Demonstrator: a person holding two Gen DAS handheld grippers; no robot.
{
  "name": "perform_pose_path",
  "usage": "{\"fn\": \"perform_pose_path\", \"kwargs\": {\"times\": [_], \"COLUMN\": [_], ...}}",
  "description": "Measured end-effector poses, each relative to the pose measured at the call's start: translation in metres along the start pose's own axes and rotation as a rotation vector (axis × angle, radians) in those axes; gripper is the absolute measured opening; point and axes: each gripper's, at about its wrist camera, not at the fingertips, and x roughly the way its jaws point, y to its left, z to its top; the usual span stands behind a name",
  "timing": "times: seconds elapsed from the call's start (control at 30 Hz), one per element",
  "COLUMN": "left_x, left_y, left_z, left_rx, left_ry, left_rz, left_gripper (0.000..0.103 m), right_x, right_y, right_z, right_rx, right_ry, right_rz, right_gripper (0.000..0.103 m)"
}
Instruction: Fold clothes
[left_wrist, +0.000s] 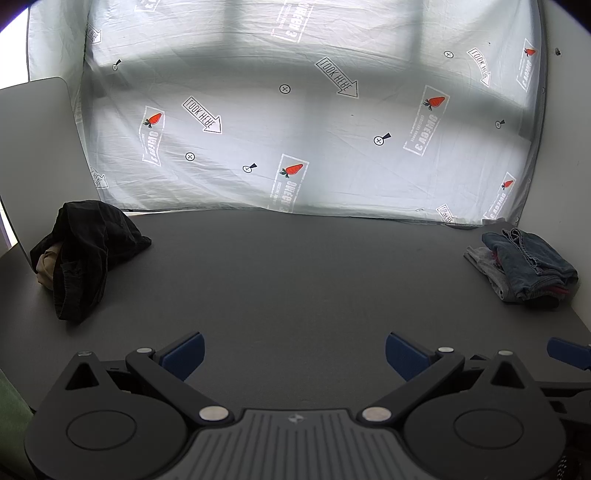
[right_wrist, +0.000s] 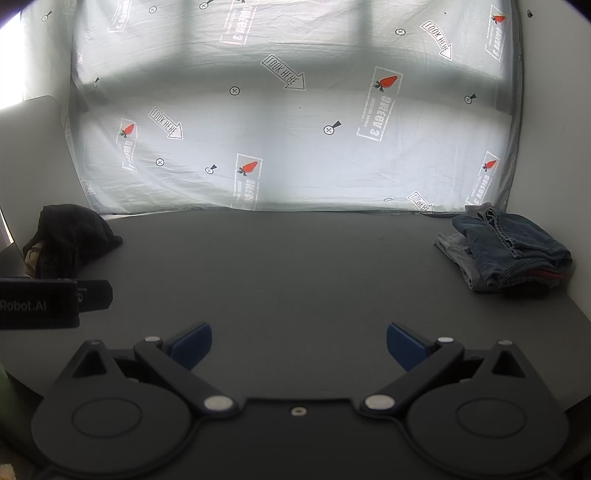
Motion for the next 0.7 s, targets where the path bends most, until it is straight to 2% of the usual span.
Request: {"fn": "perform_pose_path", "kwargs": {"times": [0.7], "left_x": [0.001], "left_y": [-0.002], "left_z": [-0.001], "left_rx": [-0.009], "left_ry": [0.003], "left_rz": [0.005], "left_gripper": [0.103], "right_x": [0.0], "right_y": [-0.009], "right_z": [0.004], "right_rx": [-0.017], "right_ry": [0.002], "right_rz": [0.016], "right_gripper": [0.102]}}
